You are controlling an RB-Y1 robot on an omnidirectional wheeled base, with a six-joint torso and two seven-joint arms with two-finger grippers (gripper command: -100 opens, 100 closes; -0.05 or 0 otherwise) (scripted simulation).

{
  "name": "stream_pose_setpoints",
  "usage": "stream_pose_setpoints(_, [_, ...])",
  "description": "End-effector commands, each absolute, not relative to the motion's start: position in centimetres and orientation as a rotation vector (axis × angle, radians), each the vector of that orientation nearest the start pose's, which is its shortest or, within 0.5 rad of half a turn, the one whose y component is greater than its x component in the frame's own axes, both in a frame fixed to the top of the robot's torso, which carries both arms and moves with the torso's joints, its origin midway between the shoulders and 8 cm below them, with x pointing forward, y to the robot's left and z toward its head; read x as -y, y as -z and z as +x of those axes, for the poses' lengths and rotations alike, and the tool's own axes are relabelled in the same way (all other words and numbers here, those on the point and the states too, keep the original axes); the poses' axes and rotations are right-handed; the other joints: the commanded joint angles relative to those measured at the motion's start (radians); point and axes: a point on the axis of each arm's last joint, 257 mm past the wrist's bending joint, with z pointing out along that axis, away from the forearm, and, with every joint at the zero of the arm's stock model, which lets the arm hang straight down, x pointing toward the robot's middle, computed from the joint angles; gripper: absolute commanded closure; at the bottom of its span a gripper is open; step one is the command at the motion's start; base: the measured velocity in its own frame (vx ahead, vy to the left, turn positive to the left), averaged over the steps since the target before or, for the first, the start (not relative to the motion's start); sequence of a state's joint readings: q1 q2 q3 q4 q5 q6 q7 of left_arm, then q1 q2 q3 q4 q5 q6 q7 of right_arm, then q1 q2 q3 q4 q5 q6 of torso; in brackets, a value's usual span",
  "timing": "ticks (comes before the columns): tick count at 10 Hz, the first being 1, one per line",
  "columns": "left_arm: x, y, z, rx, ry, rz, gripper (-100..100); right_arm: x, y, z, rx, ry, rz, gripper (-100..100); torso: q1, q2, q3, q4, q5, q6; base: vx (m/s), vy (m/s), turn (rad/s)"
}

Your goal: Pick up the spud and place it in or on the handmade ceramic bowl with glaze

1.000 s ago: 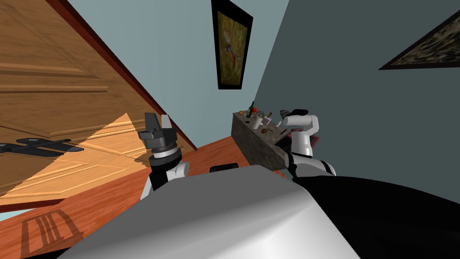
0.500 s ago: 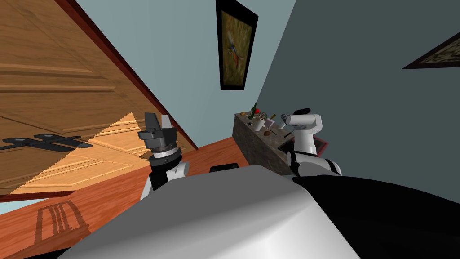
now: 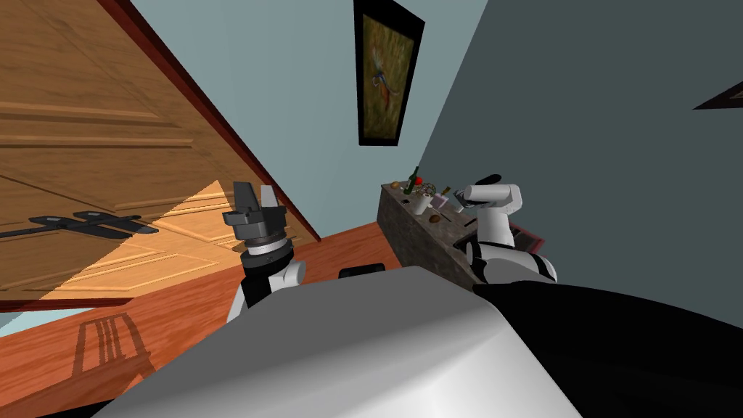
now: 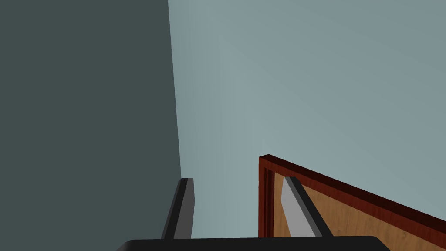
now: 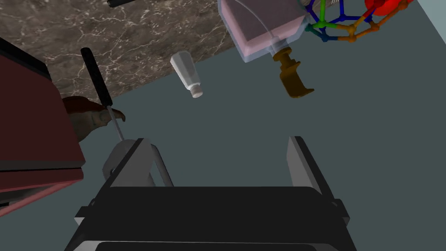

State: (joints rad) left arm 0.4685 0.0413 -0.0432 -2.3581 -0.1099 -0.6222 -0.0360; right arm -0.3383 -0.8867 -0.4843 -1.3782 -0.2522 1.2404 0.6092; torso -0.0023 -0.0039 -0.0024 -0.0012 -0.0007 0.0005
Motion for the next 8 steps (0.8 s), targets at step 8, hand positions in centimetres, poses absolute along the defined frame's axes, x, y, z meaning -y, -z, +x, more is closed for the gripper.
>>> stream_pose_setpoints(8, [-23.4, -8.5, 30.8, -0.554, 1.304, -0.368, 0, 69.7, 20.5, 37.5, -1.972, 0.302, 1.666, -100, -0.001, -0.002, -0.001, -0.001, -0.001, -0.001, 0.049, -0.039, 0.087])
